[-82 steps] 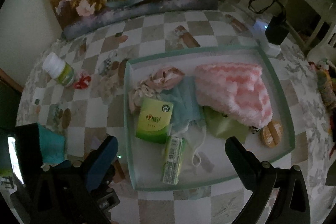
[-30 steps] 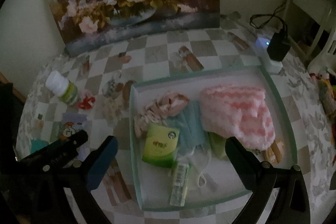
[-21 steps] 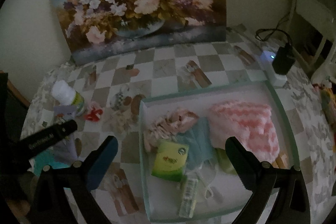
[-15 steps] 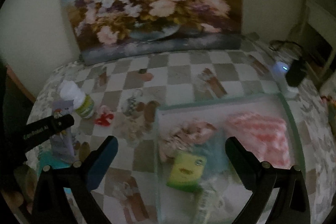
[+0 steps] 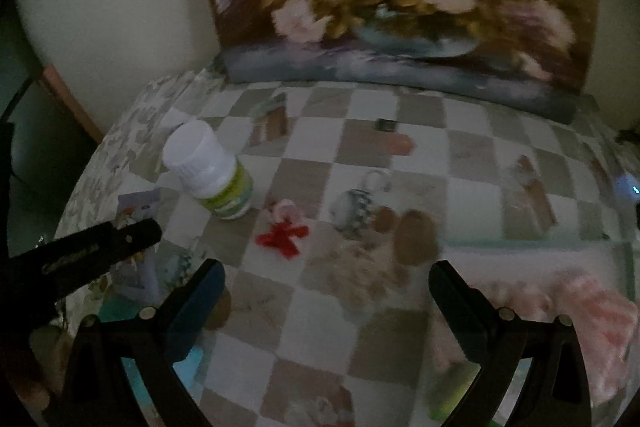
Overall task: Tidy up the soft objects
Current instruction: 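Lift the snack bag with the left tool while the right tool moves toward the red bow toy, then grasp the red bow toy with the right tool while the left tool holds the snack bag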
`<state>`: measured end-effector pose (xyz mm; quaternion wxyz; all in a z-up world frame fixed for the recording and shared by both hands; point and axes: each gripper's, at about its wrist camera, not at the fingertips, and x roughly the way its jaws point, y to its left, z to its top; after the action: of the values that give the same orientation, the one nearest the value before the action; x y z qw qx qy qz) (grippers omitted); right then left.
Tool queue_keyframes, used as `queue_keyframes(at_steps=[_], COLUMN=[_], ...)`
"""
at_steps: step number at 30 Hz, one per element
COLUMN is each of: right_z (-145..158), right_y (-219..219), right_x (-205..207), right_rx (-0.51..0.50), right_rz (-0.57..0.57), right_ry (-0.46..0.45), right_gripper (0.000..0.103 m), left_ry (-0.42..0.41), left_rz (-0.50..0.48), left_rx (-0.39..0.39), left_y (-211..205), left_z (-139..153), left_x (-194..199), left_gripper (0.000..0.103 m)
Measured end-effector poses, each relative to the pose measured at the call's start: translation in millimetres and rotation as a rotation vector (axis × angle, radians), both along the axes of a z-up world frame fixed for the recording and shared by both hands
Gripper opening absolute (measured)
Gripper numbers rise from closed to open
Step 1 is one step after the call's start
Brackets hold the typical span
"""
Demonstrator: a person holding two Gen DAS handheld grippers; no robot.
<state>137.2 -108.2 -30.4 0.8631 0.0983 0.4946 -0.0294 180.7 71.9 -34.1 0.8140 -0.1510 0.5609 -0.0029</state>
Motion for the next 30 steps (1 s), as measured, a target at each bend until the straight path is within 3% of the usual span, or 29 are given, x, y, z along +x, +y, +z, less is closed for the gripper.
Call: queue_keyframes(at_steps=[12,16,22,23,30], right_z=[-53.8,-65.0,-72.1,-72.1,-63.6], right_y=[33.6,40.1,39.8,38.9,33.2], right_x=[57.1,64.7,65.6,65.2,51.7], right_rx=[-0.053,-0.058,-0.063,-0.056,-0.01], right_rz=[0.071,0.075,0.076,0.077,0.073], right_ry=[0.112,0.138,0.142,0.14,0.109], right_gripper=[0.076,0.058,0.042,0.035,0.033], left_ry=[0.0,0.002,0.003,0.004,-0.012], left_rz=[0.011,0.001,-0.002,-0.002,-0.011], left_rx=[-0.038,-0.045,-0.052,-0.054,-0.064], left_y=[8.0,5.9,6.0,6.0,5.1], left_z=[-1.3,-1.7,-1.8,-1.5,8.5], left_x=[4.8,5.6,5.8,5.8,2.4], left_gripper=[0.054,0.054,0.054,0.054,0.054])
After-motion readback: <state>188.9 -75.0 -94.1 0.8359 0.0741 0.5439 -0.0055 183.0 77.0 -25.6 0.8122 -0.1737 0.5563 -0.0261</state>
